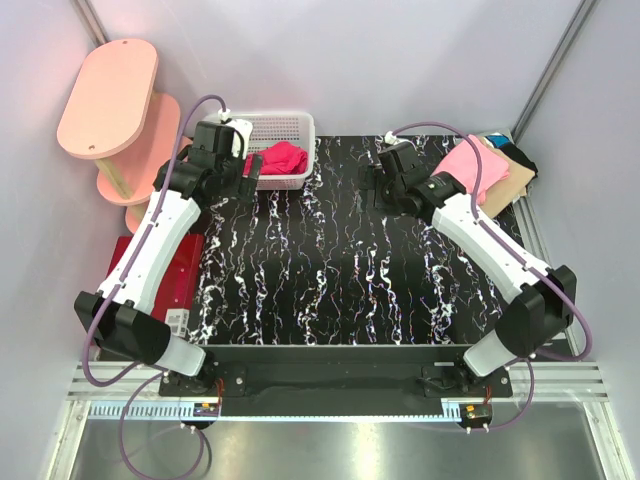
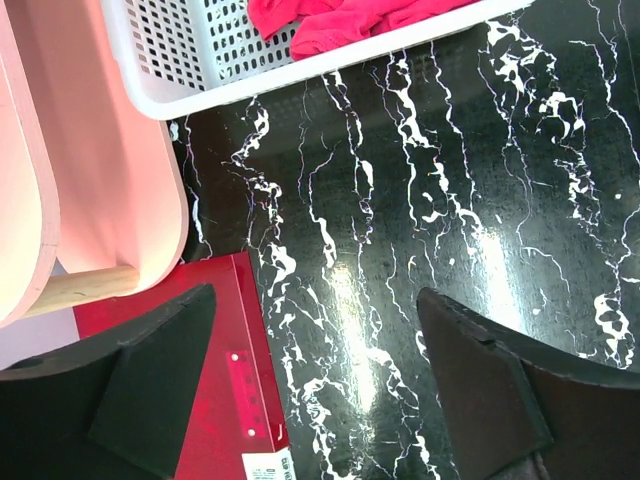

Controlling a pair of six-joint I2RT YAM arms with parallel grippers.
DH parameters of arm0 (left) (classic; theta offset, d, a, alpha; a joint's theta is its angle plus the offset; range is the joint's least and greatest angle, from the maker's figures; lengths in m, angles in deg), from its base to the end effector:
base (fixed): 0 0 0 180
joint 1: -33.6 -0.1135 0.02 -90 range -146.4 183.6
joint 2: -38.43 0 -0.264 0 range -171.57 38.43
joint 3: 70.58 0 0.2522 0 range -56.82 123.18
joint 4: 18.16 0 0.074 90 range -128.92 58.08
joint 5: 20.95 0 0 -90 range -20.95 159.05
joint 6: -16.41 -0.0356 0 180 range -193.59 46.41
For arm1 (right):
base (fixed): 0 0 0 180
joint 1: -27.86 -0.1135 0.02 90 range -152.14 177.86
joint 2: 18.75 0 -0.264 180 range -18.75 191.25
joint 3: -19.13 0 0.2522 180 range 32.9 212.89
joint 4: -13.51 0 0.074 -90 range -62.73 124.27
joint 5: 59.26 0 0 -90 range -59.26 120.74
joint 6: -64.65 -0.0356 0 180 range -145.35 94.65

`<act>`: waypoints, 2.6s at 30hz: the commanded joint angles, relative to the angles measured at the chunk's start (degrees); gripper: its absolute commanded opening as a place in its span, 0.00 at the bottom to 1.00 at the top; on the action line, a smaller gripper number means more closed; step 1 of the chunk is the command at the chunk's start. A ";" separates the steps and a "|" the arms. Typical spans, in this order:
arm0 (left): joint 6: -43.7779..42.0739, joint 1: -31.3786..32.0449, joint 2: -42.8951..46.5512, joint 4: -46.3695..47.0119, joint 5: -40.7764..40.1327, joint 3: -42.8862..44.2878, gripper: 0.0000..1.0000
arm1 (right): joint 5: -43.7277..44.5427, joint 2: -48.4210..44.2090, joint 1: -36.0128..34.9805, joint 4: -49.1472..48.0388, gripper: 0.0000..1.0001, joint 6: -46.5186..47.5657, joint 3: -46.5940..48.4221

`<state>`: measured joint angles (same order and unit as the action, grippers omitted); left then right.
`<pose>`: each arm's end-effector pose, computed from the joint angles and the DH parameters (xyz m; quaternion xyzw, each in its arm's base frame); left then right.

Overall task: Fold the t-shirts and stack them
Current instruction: Grab crumpled tshirt from bin with the left arm, then move the tshirt to the center of the board

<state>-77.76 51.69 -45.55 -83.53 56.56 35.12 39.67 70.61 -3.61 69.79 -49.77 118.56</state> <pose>0.2926 -0.0875 0.3943 0.1344 0.9049 0.0519 0.4004 0.2937 0.1733 0.3428 -0.0279 0.9251 0.1104 0.3623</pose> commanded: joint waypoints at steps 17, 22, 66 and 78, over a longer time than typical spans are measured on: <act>-5.15 -5.95 -47.31 -2.62 -0.26 48.68 0.85 | -4.80 -13.77 -1.23 -7.37 0.94 -1.50 -11.48; -3.13 -6.66 -49.70 -0.60 6.24 43.95 0.84 | -4.89 -15.89 -1.32 -7.37 0.94 -1.33 -12.54; -3.48 -3.78 -11.41 2.57 21.28 41.92 0.00 | -4.10 -14.04 -1.41 -11.32 0.81 0.69 -17.46; -9.37 15.64 4.35 -6.65 26.82 32.17 0.00 | -1.38 -15.44 -1.41 -12.38 0.79 0.43 -18.52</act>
<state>-83.85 63.12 -41.27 -86.00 81.24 71.86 35.67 56.56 -4.42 59.67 -49.97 99.92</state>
